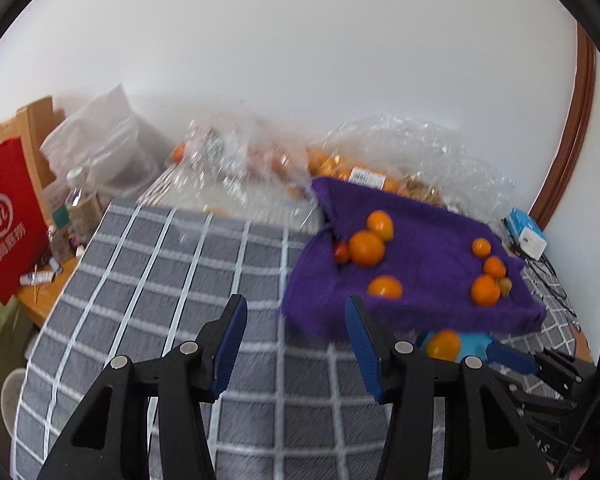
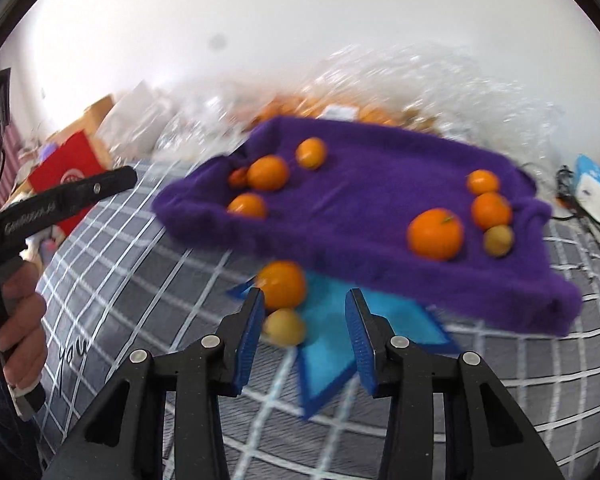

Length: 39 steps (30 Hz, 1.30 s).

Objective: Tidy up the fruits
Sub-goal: 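Grasp another yellow-green small fruit with the right tool, then grasp the large orange on the blue star mat with the left tool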

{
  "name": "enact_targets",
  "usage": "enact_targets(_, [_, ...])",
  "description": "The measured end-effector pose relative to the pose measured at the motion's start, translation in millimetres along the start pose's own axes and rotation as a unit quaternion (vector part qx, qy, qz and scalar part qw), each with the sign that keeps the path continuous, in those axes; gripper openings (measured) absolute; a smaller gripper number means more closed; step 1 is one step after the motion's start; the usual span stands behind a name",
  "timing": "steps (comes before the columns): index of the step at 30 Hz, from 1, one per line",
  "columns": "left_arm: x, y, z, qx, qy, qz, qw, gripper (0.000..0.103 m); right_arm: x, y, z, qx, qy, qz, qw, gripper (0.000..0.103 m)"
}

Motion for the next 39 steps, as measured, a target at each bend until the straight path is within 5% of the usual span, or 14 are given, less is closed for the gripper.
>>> enact_targets(4, [29,7,-8,0.008,-0.014,-0.025,0.9995,0.046,11,17,-4,0.019,-0.009,-0.024,1.0,0.041])
enact_targets(8, [43,11,-5,0.006,-0.006,-0.033,0.9994,0.043,16,27,-6,0.034,-0.024,-0.034,0.999,0.026])
enact_targets(17, [57,20,2,-0.002,0.021,-0.066,0.9976,0.035,21,7,10,0.041,-0.005,-0.013,0.999,0.025])
enact_targets(30, [59,20,7,0.001,0.032,-0.067,0.9972,0.035,52,-57,140,0.127,0.115,0.019,0.985,0.025])
enact_targets(39, [56,11,20,0.013,0.052,-0.053,0.9971,0.035,60,-58,158,0.136,0.119,0.025,0.983,0.025])
Point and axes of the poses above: each gripper's, at about its wrist camera, not at the fingertips, and y roughly the way its jaws point, z to its right, x to its underside, the point moved 10 cm from there along y, roughly the way its jaws point, and after that the axes turned 1 degree about -z, right-handed, at the moved point
